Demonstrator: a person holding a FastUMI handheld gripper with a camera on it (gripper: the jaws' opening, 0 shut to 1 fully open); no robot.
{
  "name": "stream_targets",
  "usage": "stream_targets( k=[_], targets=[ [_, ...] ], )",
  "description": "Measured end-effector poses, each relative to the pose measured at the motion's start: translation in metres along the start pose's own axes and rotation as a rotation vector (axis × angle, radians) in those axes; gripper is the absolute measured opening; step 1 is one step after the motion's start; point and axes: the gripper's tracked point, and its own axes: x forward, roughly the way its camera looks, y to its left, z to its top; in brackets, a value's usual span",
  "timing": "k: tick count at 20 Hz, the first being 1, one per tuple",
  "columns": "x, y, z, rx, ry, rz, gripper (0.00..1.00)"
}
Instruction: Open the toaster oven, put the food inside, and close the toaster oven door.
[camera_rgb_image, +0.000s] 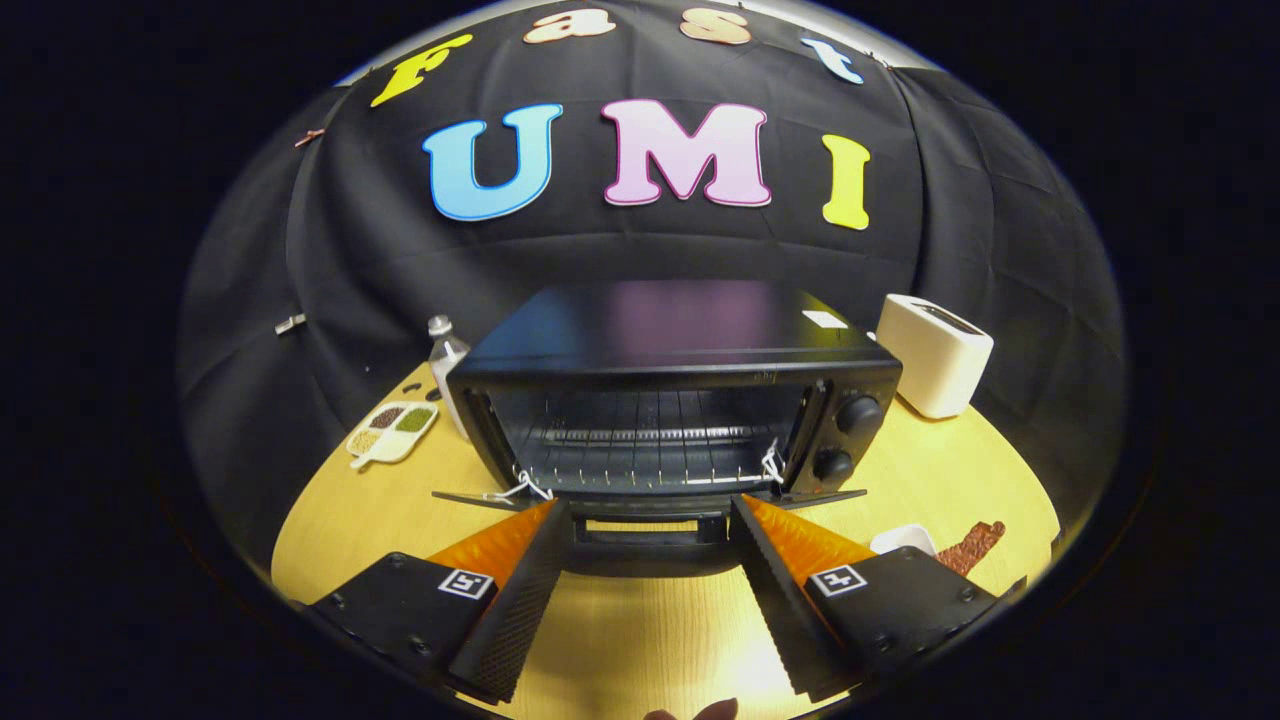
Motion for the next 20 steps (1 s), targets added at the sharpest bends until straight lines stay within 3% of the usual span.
stream_targets(
  k=[12, 16, 20],
  targets=[
    [-0.014, -0.004, -0.08, -0.045, 0.203, 0.031, 0.98],
    [-0.032, 0.0, -0.087, -0.131, 0.205, 0.122, 0.98],
    [-0.07, 0.006, -0.076, -0.103, 0.204, 0.261, 0.98]
  ],
)
